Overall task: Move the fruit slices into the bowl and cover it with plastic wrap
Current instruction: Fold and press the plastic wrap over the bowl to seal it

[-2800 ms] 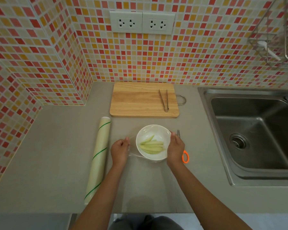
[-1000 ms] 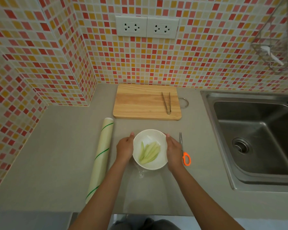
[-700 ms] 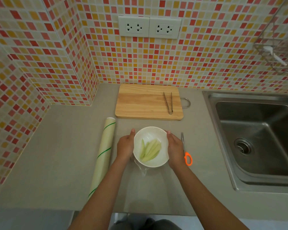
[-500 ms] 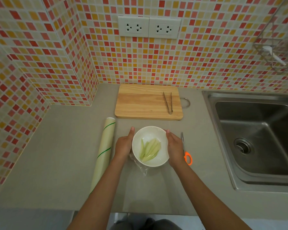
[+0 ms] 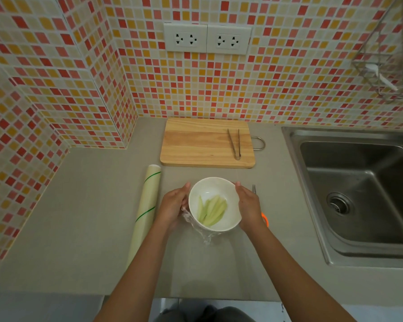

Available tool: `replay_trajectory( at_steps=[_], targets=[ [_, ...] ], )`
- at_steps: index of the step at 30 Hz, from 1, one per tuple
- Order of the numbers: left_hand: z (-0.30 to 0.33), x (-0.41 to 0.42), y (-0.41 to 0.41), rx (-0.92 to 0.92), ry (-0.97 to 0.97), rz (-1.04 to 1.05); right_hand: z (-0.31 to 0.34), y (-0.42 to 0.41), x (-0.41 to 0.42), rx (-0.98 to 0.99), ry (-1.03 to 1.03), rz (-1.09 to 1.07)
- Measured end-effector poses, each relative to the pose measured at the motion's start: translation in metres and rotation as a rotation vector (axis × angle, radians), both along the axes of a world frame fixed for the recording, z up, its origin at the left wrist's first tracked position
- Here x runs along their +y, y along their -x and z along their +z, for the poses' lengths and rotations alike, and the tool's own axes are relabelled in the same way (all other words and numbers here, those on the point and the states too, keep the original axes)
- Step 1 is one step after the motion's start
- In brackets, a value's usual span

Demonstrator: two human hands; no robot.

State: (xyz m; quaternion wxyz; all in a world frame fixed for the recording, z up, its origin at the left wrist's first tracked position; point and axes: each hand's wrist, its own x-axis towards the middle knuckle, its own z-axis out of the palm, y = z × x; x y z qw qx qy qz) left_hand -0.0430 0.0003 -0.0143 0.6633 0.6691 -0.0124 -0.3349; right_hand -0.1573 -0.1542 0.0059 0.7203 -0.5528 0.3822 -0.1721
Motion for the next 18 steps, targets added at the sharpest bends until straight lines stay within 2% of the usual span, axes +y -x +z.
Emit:
replay_trajectory(
  at_steps=[4,10,15,17,18],
  targets=[
    [0.0,-0.004,0.004,0.004,-0.046,0.011,-0.001,-0.001,0.0,0.001,-0.009,-0.003],
    [-0.002,-0.007,-0.004,-0.065,-0.317,0.071,-0.009,-0.002,0.0,0.017,0.101,0.034],
    [-0.005,-0.007,-0.004,-0.249,-0.538,-0.004,-0.015,-0.001,0.0,0.015,0.1,0.116],
    [-0.005,-0.005,-0.003,-0.42,-0.589,0.07,-0.015,-0.004,0.0,0.007,0.078,0.133],
    [-0.004,-0.005,-0.002,-0.51,-0.547,0.128,-0.016,-0.006,0.0,0.011,0.076,0.14]
  ],
)
